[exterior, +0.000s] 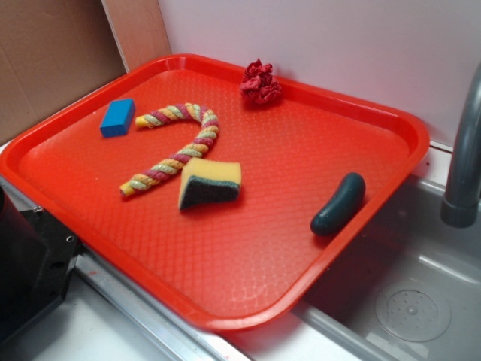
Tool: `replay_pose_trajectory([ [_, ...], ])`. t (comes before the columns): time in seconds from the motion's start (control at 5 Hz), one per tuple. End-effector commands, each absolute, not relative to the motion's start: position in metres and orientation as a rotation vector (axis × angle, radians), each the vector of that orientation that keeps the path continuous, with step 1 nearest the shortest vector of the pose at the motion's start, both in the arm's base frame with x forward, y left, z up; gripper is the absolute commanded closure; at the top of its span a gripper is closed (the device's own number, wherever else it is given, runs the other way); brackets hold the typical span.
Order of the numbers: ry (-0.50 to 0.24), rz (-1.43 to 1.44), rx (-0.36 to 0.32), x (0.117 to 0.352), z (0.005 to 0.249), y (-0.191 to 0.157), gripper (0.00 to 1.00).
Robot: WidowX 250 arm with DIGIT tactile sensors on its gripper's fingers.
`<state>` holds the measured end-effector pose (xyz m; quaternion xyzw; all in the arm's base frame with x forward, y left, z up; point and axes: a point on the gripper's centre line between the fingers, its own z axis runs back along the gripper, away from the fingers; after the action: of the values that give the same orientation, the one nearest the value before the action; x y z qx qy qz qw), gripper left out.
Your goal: Grab the green sponge.
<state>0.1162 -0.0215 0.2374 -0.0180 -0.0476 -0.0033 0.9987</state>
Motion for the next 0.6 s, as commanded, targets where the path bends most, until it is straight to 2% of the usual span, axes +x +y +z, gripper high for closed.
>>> replay_pose_trajectory([
  [0.0, -0.095, -0.007, -0.036, 0.116, 0.237, -0.022, 0.0],
  [0.4, 0.013, -0.457, 0.039, 0.132, 0.187, -0.056, 0.0],
])
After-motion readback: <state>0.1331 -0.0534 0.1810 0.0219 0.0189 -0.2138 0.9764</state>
